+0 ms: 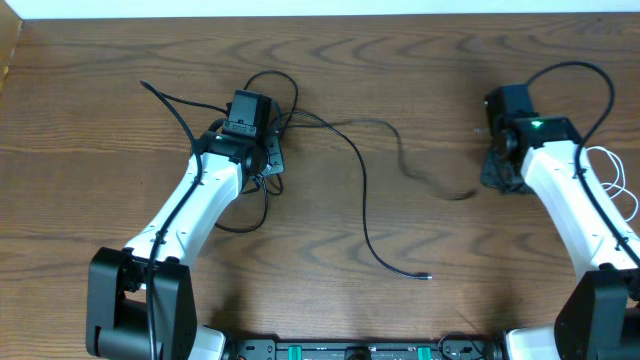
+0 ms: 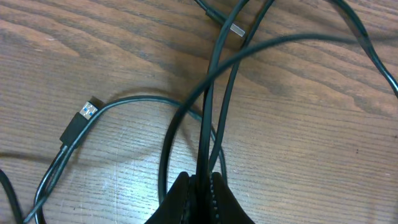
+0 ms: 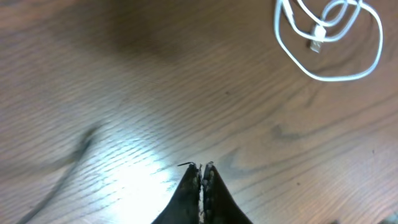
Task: Untangle cables
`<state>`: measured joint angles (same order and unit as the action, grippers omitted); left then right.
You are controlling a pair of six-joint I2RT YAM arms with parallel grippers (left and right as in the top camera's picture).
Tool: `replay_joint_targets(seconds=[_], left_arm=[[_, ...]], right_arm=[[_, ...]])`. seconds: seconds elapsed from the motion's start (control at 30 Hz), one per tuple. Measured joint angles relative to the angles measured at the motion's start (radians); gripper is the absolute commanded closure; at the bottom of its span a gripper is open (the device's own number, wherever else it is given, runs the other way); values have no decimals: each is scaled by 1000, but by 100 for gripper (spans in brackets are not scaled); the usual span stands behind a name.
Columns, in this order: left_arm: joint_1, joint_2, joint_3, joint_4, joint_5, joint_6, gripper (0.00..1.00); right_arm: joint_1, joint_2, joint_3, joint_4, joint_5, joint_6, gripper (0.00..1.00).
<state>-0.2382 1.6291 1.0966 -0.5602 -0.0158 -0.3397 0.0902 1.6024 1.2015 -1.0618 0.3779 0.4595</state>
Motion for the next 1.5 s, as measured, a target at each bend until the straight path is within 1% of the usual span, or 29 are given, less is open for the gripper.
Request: replay_joint_targets(seconds=[0.07, 0.13, 0.2, 0.23, 0.27, 0.33, 0.37, 0.43, 0.47, 0.53, 0.67, 0.8, 0.9, 1.0, 1.07, 1.17, 1.37, 1.43, 1.5], left_arm=[[0, 0, 0, 0, -3, 0, 92], [0, 0, 0, 0, -6, 0, 92], [0, 0, 0, 0, -10, 0, 92], [0, 0, 0, 0, -10, 0, 92], [0, 0, 0, 0, -10, 0, 92], [0, 0, 0, 0, -10, 0, 92], [0, 0, 0, 0, -10, 0, 92], [0, 0, 0, 0, -11, 0, 92], [0, 0, 0, 0, -11, 0, 92], [0, 0, 0, 1, -11, 0, 92], [0, 0, 0, 1, -12, 0, 92], [0, 0, 0, 1, -11, 0, 92], [0, 0, 0, 1, -10, 0, 92], [1, 0, 0, 2, -10, 0, 92], [1, 0, 0, 2, -10, 0, 92], [1, 0, 0, 2, -10, 0, 92], [1, 0, 0, 2, -10, 0, 92], [1, 0, 0, 0, -9, 0, 92], [1, 0, 0, 1, -9, 0, 92]], right_arm=[[-18, 0, 0, 6, -29, 6, 73], [-26, 0, 0, 39, -104, -19, 63], [-25, 0, 0, 93, -214, -61, 57], [-21, 0, 0, 126, -275, -78, 51], [-16, 0, 0, 148, -320, -93, 43], [2, 0, 1, 191, -414, -113, 29], [14, 0, 1, 220, -458, -118, 24], [42, 0, 1, 278, -546, -132, 28], [61, 0, 1, 307, -593, -137, 34], [93, 0, 1, 363, -658, -135, 37], [173, 0, 1, 518, -771, -61, 37], [251, 8, 2, 676, -848, 59, 37], [293, 45, 3, 776, -878, 164, 40], [325, 121, 6, 887, -891, 271, 40], [343, 182, 6, 967, -895, 333, 39], [372, 273, 6, 1093, -899, 420, 31], [445, 421, 7, 1375, -896, 576, 32], [468, 458, 8, 1436, -876, 631, 32], [485, 497, 10, 1456, -854, 690, 32]])
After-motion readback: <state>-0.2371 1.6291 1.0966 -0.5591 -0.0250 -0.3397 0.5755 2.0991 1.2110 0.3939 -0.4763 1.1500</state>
